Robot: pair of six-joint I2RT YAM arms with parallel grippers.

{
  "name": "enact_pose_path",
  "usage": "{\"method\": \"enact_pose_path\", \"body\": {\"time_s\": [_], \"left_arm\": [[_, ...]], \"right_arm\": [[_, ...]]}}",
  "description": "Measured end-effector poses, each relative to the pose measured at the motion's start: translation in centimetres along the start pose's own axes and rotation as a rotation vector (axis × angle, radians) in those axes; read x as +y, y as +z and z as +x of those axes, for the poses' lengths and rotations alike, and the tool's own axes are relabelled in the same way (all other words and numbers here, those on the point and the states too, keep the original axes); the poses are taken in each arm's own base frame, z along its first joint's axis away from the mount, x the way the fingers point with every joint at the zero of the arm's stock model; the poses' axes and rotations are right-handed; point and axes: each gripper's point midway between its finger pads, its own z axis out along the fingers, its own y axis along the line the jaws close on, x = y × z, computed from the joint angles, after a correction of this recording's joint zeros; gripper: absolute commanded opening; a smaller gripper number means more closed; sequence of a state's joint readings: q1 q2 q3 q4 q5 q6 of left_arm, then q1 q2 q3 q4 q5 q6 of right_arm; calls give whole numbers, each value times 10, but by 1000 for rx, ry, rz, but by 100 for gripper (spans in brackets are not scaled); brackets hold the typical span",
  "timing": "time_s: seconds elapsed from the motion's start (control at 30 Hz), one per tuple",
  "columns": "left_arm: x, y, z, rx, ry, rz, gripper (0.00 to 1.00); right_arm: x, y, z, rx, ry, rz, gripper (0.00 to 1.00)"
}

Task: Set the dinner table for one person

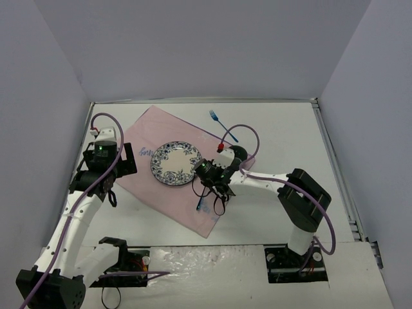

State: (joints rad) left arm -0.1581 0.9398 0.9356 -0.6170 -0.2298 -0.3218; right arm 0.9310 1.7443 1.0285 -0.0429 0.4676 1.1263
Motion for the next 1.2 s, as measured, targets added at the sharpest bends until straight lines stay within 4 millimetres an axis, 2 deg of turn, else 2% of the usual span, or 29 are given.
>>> {"method": "enact_pose_path", "body": {"time_s": [0.3,0.67,1.2], "left_arm": [[0,1,1,4,1,-1,97],[0,1,1,4,1,0,97],[-1,1,1,6,1,5,97]], "right_arm": [[16,9,6,20,42,0,0],[-5,14,30,92,86,80,0],[-10,15,34,115,143,102,0]]}}
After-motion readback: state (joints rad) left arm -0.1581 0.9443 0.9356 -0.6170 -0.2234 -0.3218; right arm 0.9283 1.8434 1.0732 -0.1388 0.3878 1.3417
